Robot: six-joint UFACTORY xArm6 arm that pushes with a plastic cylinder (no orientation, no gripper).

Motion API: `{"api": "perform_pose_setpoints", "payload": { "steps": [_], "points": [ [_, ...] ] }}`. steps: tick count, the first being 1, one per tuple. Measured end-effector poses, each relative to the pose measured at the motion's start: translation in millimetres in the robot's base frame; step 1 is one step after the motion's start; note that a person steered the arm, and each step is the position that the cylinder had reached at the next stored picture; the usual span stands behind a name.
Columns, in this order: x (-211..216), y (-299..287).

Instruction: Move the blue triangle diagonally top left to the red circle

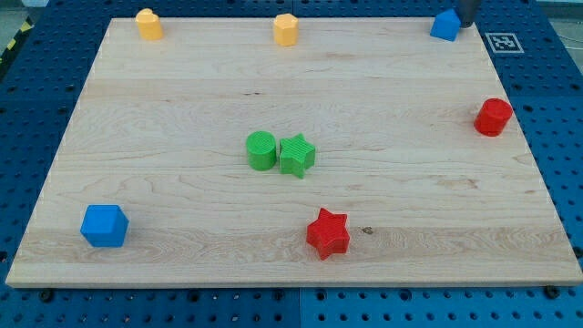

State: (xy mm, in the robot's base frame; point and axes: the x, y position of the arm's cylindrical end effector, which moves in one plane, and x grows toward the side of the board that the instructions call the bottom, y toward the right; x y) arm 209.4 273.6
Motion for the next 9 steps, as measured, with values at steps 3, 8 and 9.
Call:
{"api": "perform_pose_setpoints", "payload": {
  "steps": [3,8,9],
  "points": [
    [-11.1,-33.9],
    [6.8,-57.7],
    [27.9,-57.7]
  ]
}}
